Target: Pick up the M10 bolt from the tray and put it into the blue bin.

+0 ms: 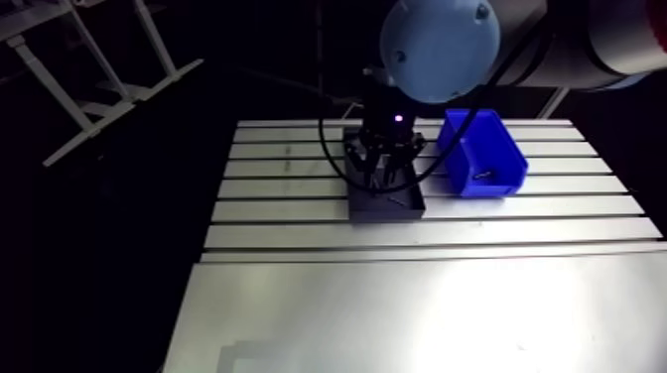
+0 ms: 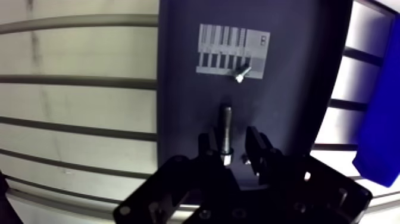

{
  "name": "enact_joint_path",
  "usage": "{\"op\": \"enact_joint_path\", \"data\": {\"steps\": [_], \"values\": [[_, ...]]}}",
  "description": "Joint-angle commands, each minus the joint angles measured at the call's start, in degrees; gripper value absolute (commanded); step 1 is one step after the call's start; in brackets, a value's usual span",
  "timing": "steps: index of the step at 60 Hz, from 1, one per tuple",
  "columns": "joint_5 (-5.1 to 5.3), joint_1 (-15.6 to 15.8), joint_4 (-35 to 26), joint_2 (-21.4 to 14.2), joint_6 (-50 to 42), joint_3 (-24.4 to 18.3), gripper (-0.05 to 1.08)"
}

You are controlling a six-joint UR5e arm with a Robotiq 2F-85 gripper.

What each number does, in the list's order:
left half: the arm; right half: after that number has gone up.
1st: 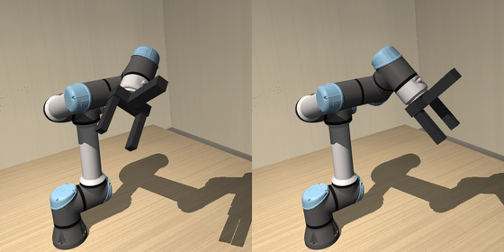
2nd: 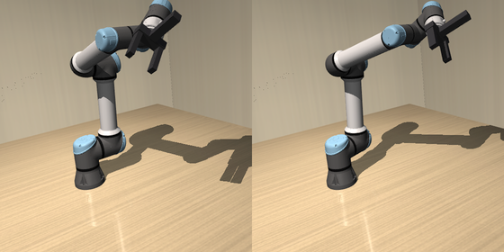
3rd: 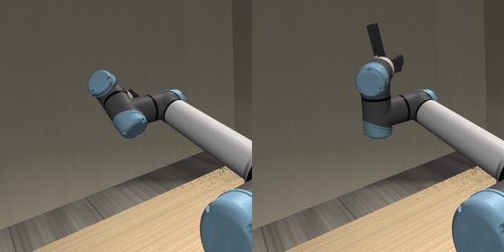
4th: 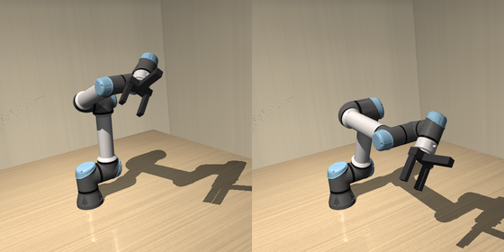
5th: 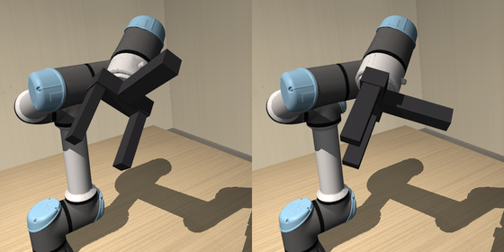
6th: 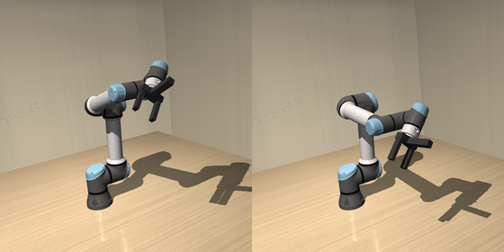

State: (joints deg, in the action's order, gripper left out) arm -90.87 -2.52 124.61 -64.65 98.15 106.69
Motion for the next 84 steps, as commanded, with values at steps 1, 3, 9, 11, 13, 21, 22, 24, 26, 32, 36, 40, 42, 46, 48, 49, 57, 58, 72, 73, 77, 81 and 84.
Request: {"op": "enact_joint_path", "data": {"steps": [1, 3, 9, 11, 13, 21, 22, 24, 26, 32, 36, 40, 42, 46, 48, 49, 57, 58, 72, 73, 77, 81, 84], "values": [[0.04, 0.0, 0.2, 0.2, 0.0, 0.2, 0.62], [0.11, 0.0, 0.2, 0.2, -0.1, 0.3, 0.62], [0.12, 0.0, 0.3, 0.2, -0.1, 0.3, 0.65], [0.12, 0.0, 0.5, 0.2, -0.1, 0.4, 0.65], [0.2, 0.0, 0.5, 0.2, -0.1, 0.4, 0.65], [0.21, 0.0, 0.5, 0.2, -0.1, 0.4, 0.67], [0.21, 0.0, 0.5, 0.2, -0.1, 0.4, 0.67], [0.21, 0.0, 0.5, 0.2, -0.1, 0.4, 0.68], [0.21, 0.0, 0.5, 0.2, -0.1, 0.4, 0.69], [0.3, 0.0, 0.6, 0.2, -0.1, 0.4, 0.69], [0.29, 0.0, 0.6, 0.2, -0.1, 0.4, 0.69], [0.23, 0.1, 0.6, 0.2, -0.1, 0.4, 0.71], [0.29, 0.1, 0.6, 0.2, -0.1, 0.4, 0.71], [0.3, 0.1, 0.6, 0.2, -0.1, 0.4, 0.72], [0.3, 0.1, 0.6, 0.2, -0.2, 0.4, 0.72], [0.3, 0.1, 0.6, 0.2, -0.2, 0.4, 0.72], [0.3, 0.1, 0.6, 0.2, -0.2, 0.4, 0.75], [0.3, 0.1, 0.6, 0.2, -0.2, 0.4, 0.75], [0.3, 0.1, 0.6, 0.2, -0.2, 0.4, 0.78], [0.3, 0.1, 0.6, 0.2, -0.2, 0.4, 0.78], [0.3, 0.1, 0.6, 0.2, -0.2, 0.4, 0.79], [0.3, 0.1, 0.6, 0.2, -0.2, 0.4, 0.8], [0.3, 0.0, 0.6, 0.2, -0.1, 0.4, 0.81]]}}
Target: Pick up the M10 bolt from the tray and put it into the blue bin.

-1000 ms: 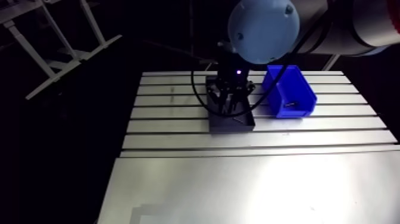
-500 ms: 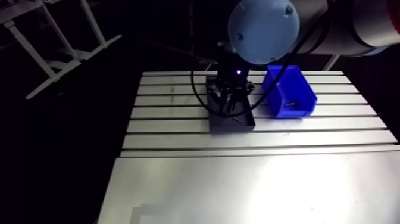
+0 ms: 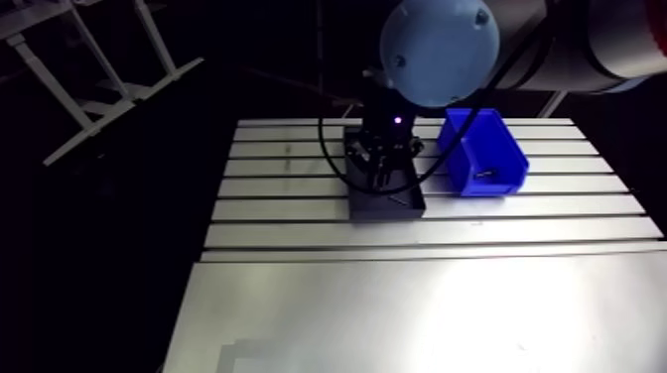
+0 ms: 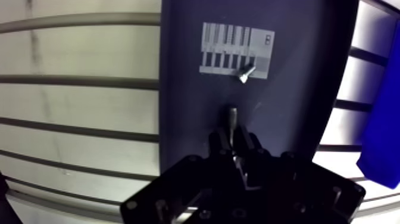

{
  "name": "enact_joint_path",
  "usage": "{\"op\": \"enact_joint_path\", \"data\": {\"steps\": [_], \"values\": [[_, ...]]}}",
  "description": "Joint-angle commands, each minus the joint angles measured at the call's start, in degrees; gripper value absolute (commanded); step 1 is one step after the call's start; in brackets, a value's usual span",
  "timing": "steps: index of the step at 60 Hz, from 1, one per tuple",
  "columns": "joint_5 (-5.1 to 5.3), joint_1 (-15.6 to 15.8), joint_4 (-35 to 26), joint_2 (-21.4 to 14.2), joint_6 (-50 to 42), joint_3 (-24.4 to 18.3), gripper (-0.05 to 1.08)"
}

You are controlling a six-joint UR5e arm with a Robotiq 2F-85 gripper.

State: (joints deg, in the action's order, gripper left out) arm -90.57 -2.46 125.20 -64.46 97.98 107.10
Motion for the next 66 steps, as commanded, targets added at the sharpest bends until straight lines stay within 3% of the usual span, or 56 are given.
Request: {"op": "enact_joint_path", "data": {"steps": [1, 31, 52, 66], "values": [[0.0, -0.1, 0.0, 0.0, 0.1, 0.0, 0.81], [0.69, 0.3, -0.2, -1.3, 0.7, -0.4, 0.93], [0.44, 0.5, -1.9, -4.6, 0.9, -1.1, 1.01], [0.35, 0.5, -6.2, -7.7, 1.1, -2.9, 1.05]]}}
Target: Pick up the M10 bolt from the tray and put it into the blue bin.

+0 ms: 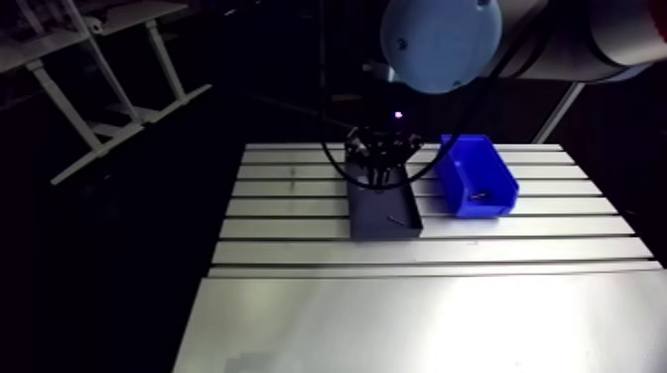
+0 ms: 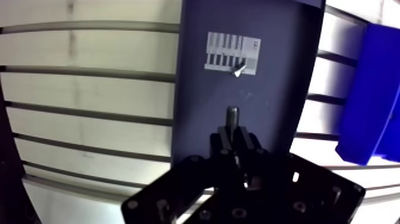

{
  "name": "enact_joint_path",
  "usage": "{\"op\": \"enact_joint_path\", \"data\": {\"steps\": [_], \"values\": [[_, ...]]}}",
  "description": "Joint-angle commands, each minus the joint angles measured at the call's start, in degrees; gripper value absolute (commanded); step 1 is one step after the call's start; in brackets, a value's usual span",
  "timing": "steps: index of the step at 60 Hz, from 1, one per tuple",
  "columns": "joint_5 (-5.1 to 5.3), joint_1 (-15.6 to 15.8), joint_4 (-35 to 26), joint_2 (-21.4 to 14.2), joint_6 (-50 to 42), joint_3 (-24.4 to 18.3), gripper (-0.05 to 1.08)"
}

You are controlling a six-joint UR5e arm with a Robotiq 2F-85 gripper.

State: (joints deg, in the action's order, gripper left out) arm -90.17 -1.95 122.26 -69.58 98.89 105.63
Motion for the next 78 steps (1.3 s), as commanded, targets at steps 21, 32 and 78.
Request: {"op": "enact_joint_path", "data": {"steps": [21, 32, 78], "values": [[0.14, -0.3, -9.5, -4.0, 8.8, -5.7, 1.07], [-0.3, -0.9, -12.3, -4.8, 17.5, -8.6, 1.07], [-0.92, -6.9, -23.6, -7.6, 66.3, -17.6, 1.07]]}}
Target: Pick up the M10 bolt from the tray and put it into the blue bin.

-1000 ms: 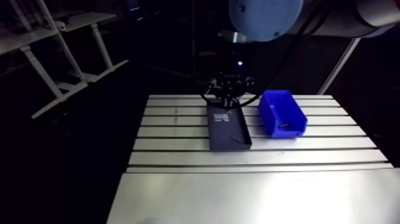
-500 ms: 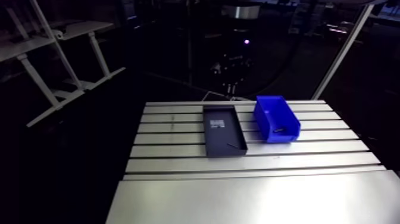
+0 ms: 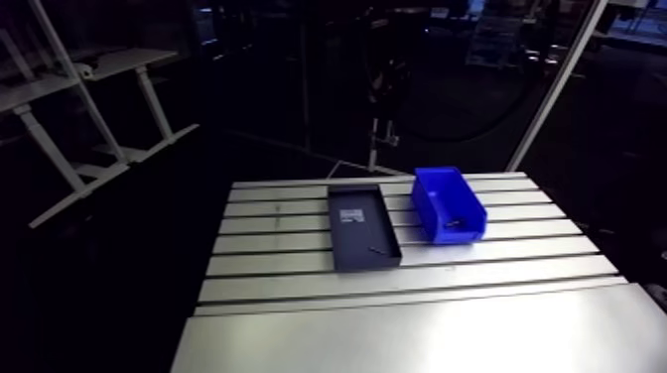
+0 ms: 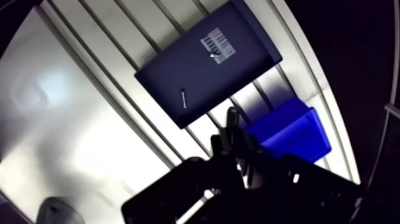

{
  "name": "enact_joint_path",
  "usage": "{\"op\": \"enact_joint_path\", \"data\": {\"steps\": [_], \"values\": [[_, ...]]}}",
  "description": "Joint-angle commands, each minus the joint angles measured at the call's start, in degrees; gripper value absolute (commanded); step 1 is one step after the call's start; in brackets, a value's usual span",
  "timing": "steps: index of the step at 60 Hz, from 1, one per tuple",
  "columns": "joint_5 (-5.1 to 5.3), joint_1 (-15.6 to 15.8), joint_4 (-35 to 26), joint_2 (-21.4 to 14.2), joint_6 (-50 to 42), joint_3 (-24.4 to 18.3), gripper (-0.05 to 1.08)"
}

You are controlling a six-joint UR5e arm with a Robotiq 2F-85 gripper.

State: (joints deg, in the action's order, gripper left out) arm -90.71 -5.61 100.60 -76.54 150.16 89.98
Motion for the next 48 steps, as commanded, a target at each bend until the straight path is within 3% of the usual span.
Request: {"op": "enact_joint_path", "data": {"steps": [1, 8, 15, 48], "values": [[-0.37, -3.3, -1.9, -0.7, 15.1, -1.9, 1.07], [-0.71, -4.6, -2.0, -0.7, 22.4, -2.0, 1.07], [-1.69, -6.1, -1.5, -0.7, 28.1, -1.3, 1.07], [-1.18, -13.4, 2.9, 0.6, 43.5, 0.9, 1.07]]}}
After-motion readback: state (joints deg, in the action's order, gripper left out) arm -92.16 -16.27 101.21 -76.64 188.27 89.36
